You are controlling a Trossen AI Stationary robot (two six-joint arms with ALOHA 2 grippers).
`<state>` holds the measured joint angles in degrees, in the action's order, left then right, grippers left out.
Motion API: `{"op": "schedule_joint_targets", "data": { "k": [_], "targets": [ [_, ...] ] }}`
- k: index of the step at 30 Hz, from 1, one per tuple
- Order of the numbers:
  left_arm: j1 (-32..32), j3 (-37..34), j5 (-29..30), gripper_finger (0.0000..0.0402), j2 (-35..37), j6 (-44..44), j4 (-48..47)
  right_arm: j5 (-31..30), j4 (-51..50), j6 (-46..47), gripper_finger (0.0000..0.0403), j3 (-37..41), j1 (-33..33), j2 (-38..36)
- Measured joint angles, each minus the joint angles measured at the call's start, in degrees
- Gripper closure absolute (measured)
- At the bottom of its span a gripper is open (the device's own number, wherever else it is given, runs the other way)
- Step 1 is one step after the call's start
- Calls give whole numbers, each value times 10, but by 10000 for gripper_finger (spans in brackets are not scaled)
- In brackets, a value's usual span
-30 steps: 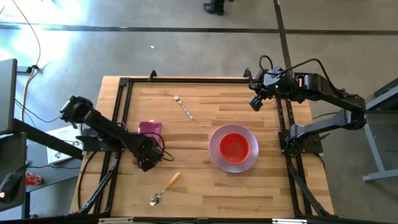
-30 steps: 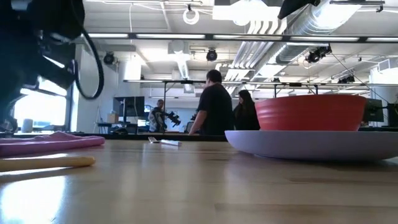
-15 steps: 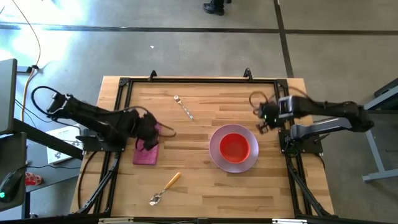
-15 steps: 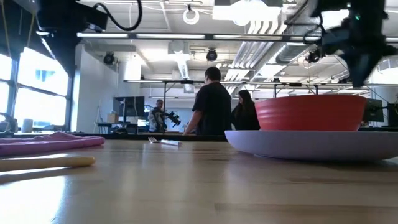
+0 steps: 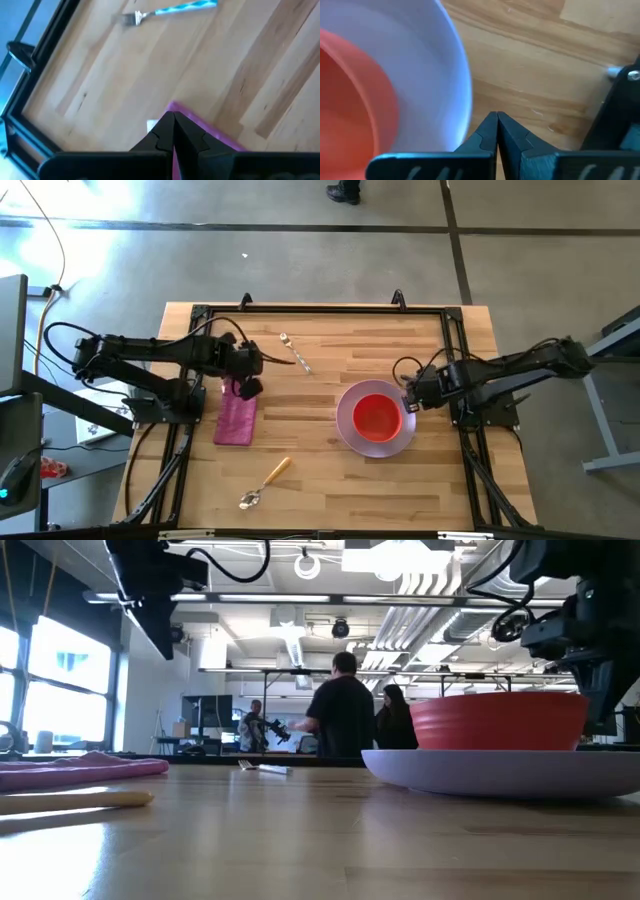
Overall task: Set table place
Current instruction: Move the purple plate closer to the center of the table, then put the silver fork to the left of the purple plate
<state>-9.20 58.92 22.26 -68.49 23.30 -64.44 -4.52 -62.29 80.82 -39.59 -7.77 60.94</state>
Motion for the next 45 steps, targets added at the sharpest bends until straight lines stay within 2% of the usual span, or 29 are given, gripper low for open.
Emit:
{"op": "schedule_joint_targets", "data": {
  "k": [8,18,31,34,38,42,45],
  "targets": [
    [-29,0,-5,402,0,-57,31,27,28,47,403,-1,-26,81],
    [-56,0,-18,401,0,-107,31,47,101,92,403,-1,-62,140],
    [-59,0,-24,401,0,-123,31,34,154,76,403,-2,-46,145],
    [-59,0,-27,401,0,-118,33,21,149,64,403,-25,-45,132],
    [-59,0,-57,401,0,-200,76,-15,127,17,403,-81,-33,105],
    [-77,-1,-134,402,-3,-324,139,-61,76,-51,403,-148,-11,89],
    [-88,0,-167,402,-22,-398,167,-76,42,-107,403,-197,7,89]
  ]
}}
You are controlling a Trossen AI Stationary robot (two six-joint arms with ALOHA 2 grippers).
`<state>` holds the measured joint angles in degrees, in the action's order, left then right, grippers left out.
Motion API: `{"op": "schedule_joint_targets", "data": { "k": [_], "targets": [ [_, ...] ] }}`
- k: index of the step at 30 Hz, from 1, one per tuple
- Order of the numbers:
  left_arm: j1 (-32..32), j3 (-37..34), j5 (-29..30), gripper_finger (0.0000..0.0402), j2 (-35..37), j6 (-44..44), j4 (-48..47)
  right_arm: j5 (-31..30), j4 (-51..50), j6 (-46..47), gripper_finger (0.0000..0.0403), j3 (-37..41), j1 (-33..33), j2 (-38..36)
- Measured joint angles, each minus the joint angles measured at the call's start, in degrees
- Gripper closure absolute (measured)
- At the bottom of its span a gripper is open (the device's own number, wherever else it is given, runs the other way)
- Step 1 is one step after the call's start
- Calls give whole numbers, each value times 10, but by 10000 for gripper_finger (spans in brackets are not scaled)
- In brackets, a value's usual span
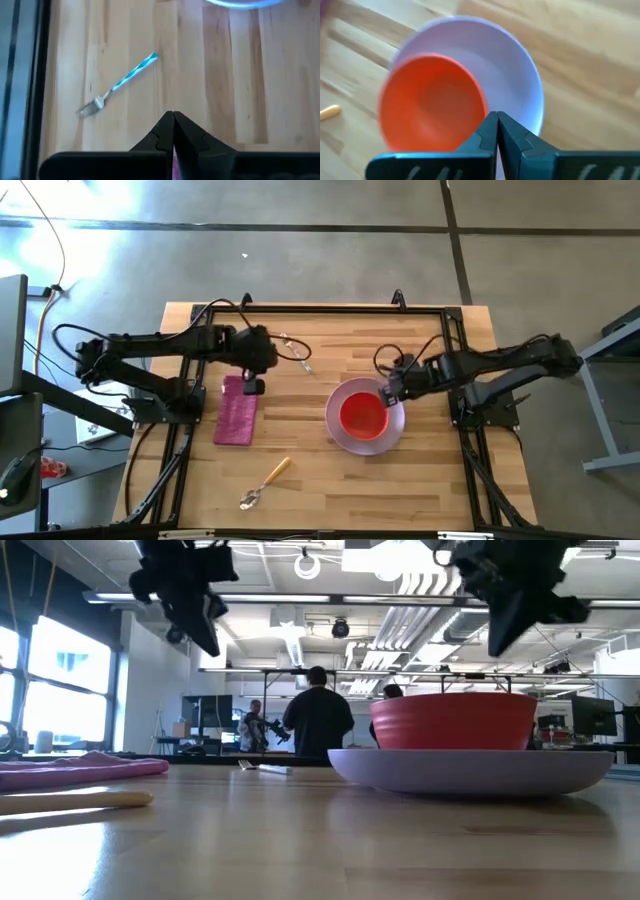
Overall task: Set table place
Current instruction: Put the silver fork to the left of the purple plate
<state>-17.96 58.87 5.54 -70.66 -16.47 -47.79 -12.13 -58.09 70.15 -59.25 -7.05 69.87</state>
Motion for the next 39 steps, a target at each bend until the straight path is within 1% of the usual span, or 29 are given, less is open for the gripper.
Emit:
{"op": "schedule_joint_targets", "data": {
  "k": [5,8,11,13,16,17,19,21,22,23,25,28,31,36,39],
  "targets": [
    [-20,4,-17,395,-55,-124,8,-22,-3,-79,403,-53,19,0],
    [-25,38,-21,383,-100,-212,-20,-25,-4,-105,403,-65,26,0],
    [-23,95,22,368,-152,-301,-54,-25,-4,-116,403,-66,27,0],
    [-22,144,62,360,-186,-366,-67,-25,-4,-117,403,-66,27,0],
    [-23,210,82,357,-228,-491,-77,-25,-5,-118,403,-66,27,0],
    [-23,231,78,359,-241,-527,-77,-25,-5,-121,403,-65,27,0],
    [-24,267,42,368,-262,-586,-96,-25,-6,-126,403,-65,25,0],
    [-29,298,9,379,-280,-626,-115,-25,-6,-137,403,-65,25,0],
    [-30,308,0,385,-287,-642,-125,-25,-6,-141,403,-65,25,0],
    [-32,315,0,390,-294,-657,-139,-25,-6,-147,403,-65,25,0],
    [-36,320,8,396,-302,-683,-138,-25,-6,-155,403,-65,25,-1],
    [-40,320,17,394,-315,-701,-146,-21,-5,-167,403,-65,25,-5],
    [-44,320,38,376,-333,-703,-163,-14,-3,-177,403,-65,25,-13],
    [-51,320,74,327,-357,-706,-163,-14,-2,-173,403,-65,25,-29],
    [-54,320,58,301,-366,-737,-162,-22,1,-152,403,-65,25,-37]
  ]
}}
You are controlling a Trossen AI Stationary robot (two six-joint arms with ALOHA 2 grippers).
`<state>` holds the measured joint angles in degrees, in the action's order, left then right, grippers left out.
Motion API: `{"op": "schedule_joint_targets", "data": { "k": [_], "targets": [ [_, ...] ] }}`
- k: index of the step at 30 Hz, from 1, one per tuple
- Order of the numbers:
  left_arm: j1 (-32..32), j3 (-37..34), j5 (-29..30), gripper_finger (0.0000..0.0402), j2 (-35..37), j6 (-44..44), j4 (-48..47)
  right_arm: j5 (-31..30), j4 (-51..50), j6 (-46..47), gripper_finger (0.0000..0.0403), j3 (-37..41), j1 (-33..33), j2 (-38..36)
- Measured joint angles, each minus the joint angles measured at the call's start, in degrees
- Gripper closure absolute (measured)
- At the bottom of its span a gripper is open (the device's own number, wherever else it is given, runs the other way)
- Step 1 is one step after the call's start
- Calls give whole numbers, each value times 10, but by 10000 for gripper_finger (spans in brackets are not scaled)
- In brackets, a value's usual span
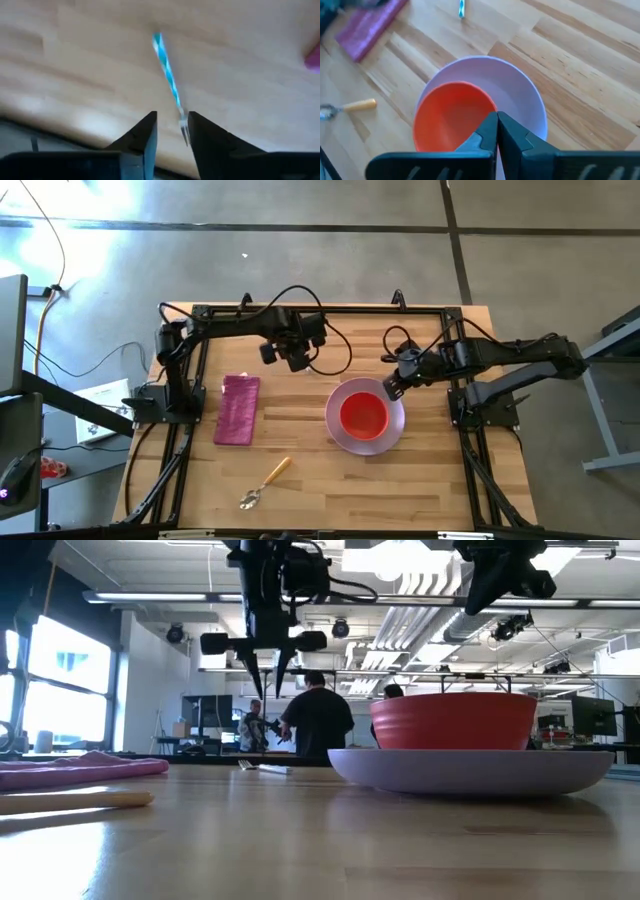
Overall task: Set table place
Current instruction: Put the silver fork to the left of the purple plate
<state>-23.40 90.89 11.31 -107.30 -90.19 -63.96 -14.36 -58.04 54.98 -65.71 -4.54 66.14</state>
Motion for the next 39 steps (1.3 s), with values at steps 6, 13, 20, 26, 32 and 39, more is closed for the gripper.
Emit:
{"op": "schedule_joint_targets", "data": {
  "k": [6,13,20,26,32,39],
  "targets": [
    [-36,0,-38,285,-24,-46,23,-17,4,32,403,0,0,-3],
    [-77,0,-65,284,-53,-70,39,-20,7,52,403,0,0,-2],
    [-82,0,-68,284,-89,-71,53,-22,8,52,403,0,0,-2],
    [-82,-1,-73,284,-113,-54,66,-21,8,52,403,0,0,-2],
    [-91,-4,-88,284,-117,-7,79,-21,8,51,403,0,0,-2],
    [-106,-21,-104,284,-117,31,78,-20,9,41,403,0,0,-2]
  ]
}}
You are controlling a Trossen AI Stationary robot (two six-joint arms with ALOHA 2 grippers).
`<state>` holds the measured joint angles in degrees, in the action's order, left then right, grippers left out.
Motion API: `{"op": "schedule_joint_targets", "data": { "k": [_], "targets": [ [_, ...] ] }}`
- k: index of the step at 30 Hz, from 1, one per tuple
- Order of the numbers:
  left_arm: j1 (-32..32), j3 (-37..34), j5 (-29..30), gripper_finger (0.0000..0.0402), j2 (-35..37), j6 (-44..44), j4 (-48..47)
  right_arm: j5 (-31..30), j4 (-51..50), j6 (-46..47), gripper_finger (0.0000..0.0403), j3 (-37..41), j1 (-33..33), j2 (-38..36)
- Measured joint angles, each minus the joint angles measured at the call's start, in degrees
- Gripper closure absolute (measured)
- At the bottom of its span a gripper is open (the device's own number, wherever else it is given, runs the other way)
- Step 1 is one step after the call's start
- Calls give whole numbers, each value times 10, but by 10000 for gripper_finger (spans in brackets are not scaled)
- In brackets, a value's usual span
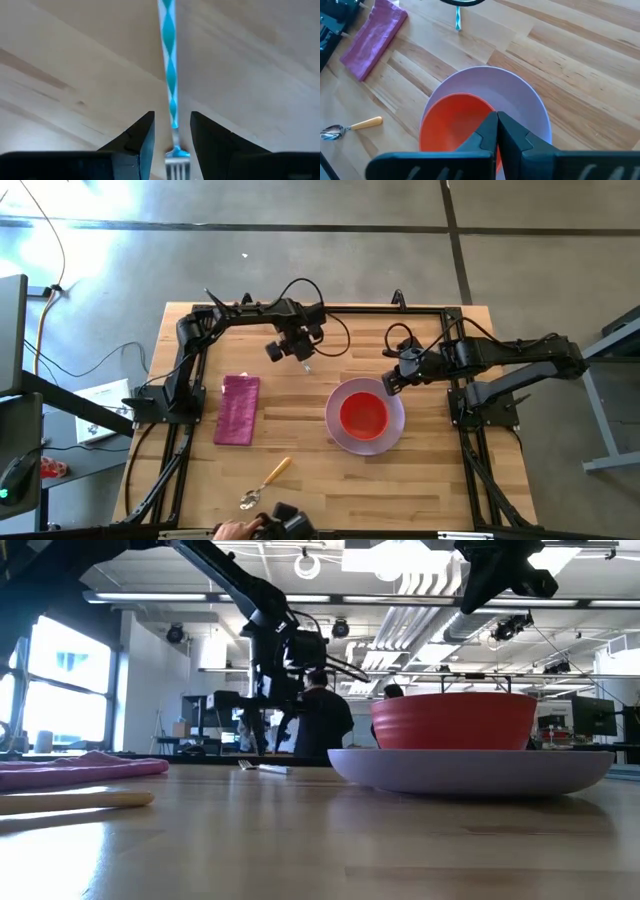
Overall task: Set table place
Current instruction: Put the silver fork to the left of the purple plate
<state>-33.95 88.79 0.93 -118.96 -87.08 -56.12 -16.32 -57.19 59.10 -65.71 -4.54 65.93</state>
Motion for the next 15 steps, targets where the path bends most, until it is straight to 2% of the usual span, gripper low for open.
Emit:
{"op": "schedule_joint_targets", "data": {
  "k": [6,15],
  "targets": [
    [2,-32,6,284,0,4,18,3,0,-6,403,0,0,0],
    [2,-42,21,284,0,74,69,4,0,-6,403,0,0,0]
  ]
}}
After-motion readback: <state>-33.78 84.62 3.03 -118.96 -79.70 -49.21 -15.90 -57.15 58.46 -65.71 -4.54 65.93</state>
